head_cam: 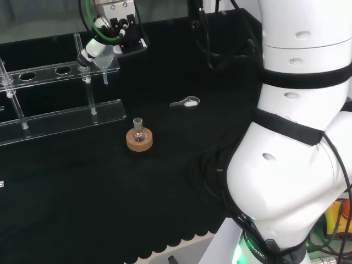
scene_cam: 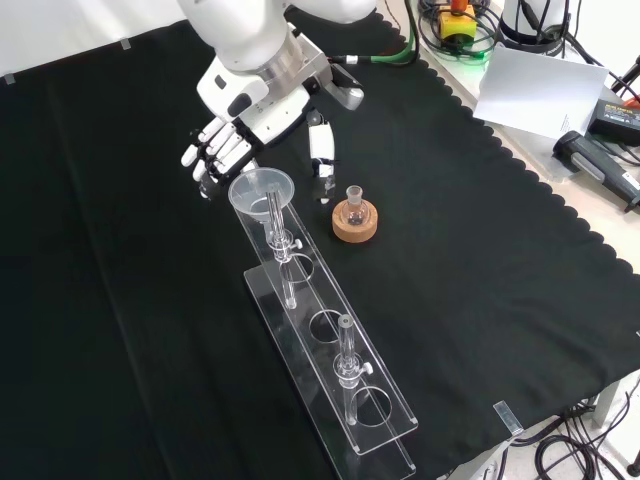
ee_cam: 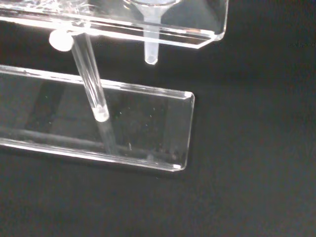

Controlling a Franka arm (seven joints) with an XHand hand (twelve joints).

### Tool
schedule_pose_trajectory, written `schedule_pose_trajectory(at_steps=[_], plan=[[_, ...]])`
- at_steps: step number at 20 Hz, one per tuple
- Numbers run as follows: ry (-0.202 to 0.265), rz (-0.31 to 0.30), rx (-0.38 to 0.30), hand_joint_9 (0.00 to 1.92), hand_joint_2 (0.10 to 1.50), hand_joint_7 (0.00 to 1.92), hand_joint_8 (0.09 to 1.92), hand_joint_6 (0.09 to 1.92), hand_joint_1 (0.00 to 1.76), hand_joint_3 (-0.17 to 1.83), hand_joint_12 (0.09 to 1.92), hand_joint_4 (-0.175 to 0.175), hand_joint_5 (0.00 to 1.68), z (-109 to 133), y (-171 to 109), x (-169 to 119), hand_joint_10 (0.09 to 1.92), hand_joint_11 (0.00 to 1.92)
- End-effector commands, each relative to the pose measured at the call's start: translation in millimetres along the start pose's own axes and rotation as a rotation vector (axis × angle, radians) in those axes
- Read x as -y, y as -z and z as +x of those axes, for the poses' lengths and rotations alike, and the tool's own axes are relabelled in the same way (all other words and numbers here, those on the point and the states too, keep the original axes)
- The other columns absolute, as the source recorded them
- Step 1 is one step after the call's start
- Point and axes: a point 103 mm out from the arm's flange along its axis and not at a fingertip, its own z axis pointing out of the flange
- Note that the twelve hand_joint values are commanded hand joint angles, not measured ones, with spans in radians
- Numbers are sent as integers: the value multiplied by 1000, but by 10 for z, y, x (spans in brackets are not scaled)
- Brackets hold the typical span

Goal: Pick up the funnel from the transparent funnel stand.

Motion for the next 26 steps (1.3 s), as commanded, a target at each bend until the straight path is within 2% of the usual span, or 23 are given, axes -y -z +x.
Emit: schedule_pose_trajectory(at_steps=[1, 8, 26], plan=[[2, 73, 59, 14, 661, 167, 332, 87, 421, 8, 87, -68, 56, -111, -33, -2, 585, 0], [0, 87, 70, 0, 662, 156, 387, 87, 419, 6, 87, -68, 63, -118, -80, -5, 670, 0], [-10, 38, 81, 63, 683, 263, 476, 87, 460, 15, 87, -54, 154, -75, -86, -81, 742, 9]])
